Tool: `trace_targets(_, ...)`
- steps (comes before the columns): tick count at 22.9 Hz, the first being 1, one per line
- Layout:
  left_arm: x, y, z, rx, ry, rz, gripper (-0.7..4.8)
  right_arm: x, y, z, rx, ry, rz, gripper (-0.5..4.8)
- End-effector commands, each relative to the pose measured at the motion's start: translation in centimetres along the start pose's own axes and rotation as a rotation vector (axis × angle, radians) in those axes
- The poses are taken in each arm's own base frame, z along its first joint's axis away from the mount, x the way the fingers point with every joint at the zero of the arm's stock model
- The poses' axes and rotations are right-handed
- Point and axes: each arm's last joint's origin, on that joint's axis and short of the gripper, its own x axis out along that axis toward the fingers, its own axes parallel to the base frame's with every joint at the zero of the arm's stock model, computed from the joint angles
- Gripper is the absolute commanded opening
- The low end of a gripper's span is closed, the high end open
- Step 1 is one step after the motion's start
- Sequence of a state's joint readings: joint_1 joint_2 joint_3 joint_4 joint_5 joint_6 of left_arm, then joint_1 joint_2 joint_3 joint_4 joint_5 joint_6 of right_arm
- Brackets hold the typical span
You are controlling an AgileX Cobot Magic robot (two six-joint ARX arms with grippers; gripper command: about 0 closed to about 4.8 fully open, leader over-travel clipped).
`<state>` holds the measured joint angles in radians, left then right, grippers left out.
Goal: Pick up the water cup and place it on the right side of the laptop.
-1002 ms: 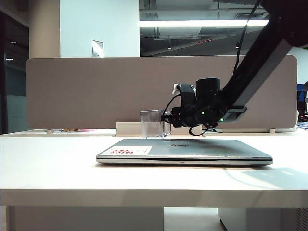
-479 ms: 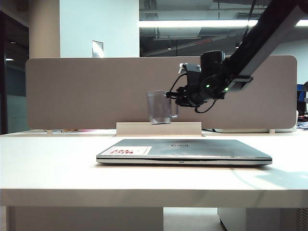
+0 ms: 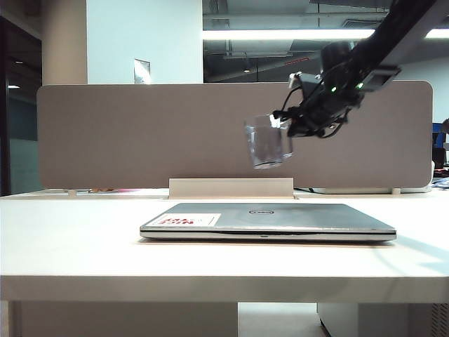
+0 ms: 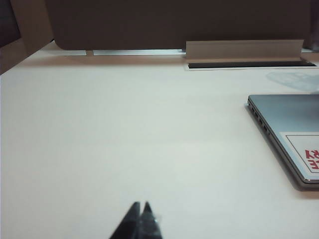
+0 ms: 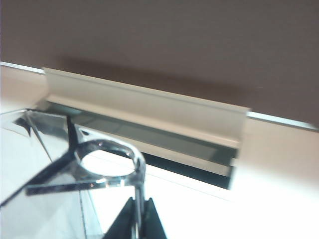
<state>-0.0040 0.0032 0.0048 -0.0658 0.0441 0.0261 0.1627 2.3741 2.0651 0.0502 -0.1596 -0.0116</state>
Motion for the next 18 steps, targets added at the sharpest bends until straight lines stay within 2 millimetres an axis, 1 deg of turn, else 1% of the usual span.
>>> trace_targets(1,0.0,0.0,0.2,0.0,-0.012,-0.005,-0.04,-2.6,-1.3,3.6,-0.023,-0.046,-0.012,-0.01)
trace_targets(3,0.0,0.0,0.2,0.0,-0.012,-0.005,-0.04,-3.6,-2.0,4.6,-0.021,-0.056,-0.024,-0.01)
trace_targets(4,0.0,0.0,0.2,0.0,-0.012,-0.005,-0.04,-4.6,-2.5,5.5,-0.019,-0.056,-0.028,-0.01)
trace_targets(5,0.0,0.0,0.2,0.0,-0.012,-0.005,-0.04,-5.0,-2.7,5.9,-0.018,-0.056,-0.028,-0.01)
trace_targets(6,0.0,0.0,0.2,0.0,-0.013,-0.005,-0.04,-6.1,-3.2,6.8,-0.015,-0.056,-0.034,-0.01)
trace_targets(7,0.0,0.0,0.2,0.0,-0.013,-0.005,-0.04,-6.6,-3.5,7.2,-0.013,-0.054,-0.041,-0.01)
trace_targets(8,0.0,0.0,0.2,0.0,-0.013,-0.005,-0.04,-7.7,-3.8,8.0,-0.011,-0.045,-0.045,-0.01)
trace_targets(9,0.0,0.0,0.2,0.0,-0.013,-0.005,-0.04,-8.3,-4.0,8.4,-0.015,-0.04,-0.039,-0.01)
trace_targets(11,0.0,0.0,0.2,0.0,-0.013,-0.006,-0.04,-10.1,-4.5,9.7,-0.012,-0.036,-0.052,-0.02)
trace_targets(12,0.0,0.0,0.2,-0.001,-0.013,-0.006,-0.04,-11.3,-5.0,10.6,-0.009,-0.045,-0.068,-0.02)
trace_targets(13,0.0,0.0,0.2,-0.005,-0.013,-0.006,-0.04,-12.0,-5.3,11.0,-0.007,-0.047,-0.076,-0.01)
trace_targets(14,0.0,0.0,0.2,-0.016,-0.013,-0.005,-0.04,-13.4,-5.7,12.0,-0.007,-0.063,-0.092,-0.02)
trace_targets(16,0.0,0.0,0.2,-0.018,-0.013,-0.006,-0.04,-14.8,-5.9,12.8,-0.006,-0.088,-0.107,-0.02)
trace_targets(18,0.0,0.0,0.2,-0.018,-0.013,-0.006,-0.04,-16.5,-6.1,12.9,0.014,-0.098,-0.103,-0.02)
